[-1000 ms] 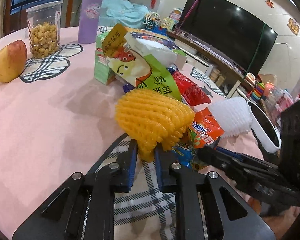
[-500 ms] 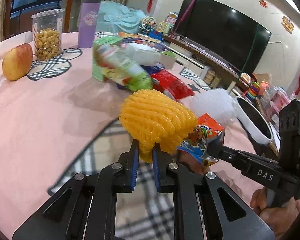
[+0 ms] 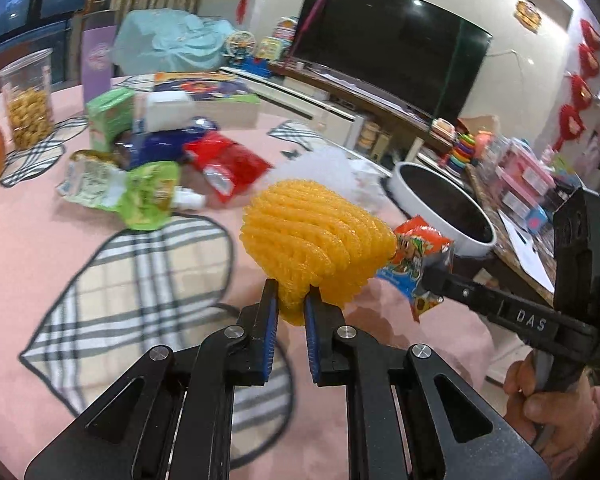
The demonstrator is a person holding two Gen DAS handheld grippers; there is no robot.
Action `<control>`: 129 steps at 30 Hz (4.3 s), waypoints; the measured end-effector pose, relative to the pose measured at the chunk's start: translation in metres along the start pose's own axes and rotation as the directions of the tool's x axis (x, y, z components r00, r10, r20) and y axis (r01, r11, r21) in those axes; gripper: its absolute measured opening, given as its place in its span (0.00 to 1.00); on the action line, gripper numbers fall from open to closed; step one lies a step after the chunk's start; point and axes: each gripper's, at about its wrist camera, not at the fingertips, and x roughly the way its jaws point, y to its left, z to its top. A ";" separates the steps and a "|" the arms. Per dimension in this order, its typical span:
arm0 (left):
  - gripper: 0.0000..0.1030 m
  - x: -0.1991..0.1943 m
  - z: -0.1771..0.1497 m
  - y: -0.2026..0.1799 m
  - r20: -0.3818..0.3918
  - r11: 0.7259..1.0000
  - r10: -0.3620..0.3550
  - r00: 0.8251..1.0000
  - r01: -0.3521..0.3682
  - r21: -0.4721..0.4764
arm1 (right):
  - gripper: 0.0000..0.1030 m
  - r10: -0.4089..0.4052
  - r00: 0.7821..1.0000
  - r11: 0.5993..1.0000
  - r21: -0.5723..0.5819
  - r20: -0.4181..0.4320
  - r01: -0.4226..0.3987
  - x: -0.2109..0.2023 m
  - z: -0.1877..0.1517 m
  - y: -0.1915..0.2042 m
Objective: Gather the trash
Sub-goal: 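Carry both items over the bin and open both tools to release them, then grasp the white foam net with the left tool while the right tool grasps the crumpled paper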
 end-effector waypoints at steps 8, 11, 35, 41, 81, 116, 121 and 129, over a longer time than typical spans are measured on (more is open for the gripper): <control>0.11 0.013 0.004 -0.043 -0.017 0.996 -0.046 0.999 0.048 0.073 | 0.03 -0.051 0.997 0.997 0.053 0.055 0.048 -0.026 0.006 -0.029; 0.11 0.018 0.007 -0.054 -0.024 0.994 -0.056 0.998 0.058 0.094 | 0.03 -0.065 0.995 0.996 0.071 0.074 0.060 -0.035 0.006 -0.039; 0.11 0.064 0.040 -0.144 -0.062 0.960 -0.110 0.992 0.122 0.251 | 0.03 -0.187 0.970 0.969 0.190 0.153 0.157 -0.078 0.034 -0.120; 0.11 0.076 0.052 -0.156 -0.070 0.952 -0.106 0.992 0.122 0.282 | 0.03 -0.208 0.966 0.965 0.196 0.155 0.176 -0.079 0.047 -0.133; 0.52 0.117 0.077 -0.172 -0.116 0.962 -0.071 0.991 0.098 0.253 | 0.52 -0.282 0.953 0.943 0.219 0.115 0.252 -0.061 0.081 -0.171; 0.57 0.031 0.008 -0.029 -0.068 0.998 0.052 0.996 -0.053 -0.015 | 0.65 -0.118 0.986 0.986 0.131 0.119 0.103 -0.038 0.033 -0.065; 0.57 0.028 0.006 -0.012 -0.065 0.996 0.073 0.995 -0.076 -0.042 | 0.65 -0.094 0.990 0.992 0.098 0.108 0.083 -0.028 0.029 -0.048; 0.57 0.035 0.014 -0.002 -0.063 0.995 0.086 0.994 -0.089 -0.038 | 0.65 -0.064 0.993 0.996 0.070 0.098 0.057 -0.015 0.029 -0.034</control>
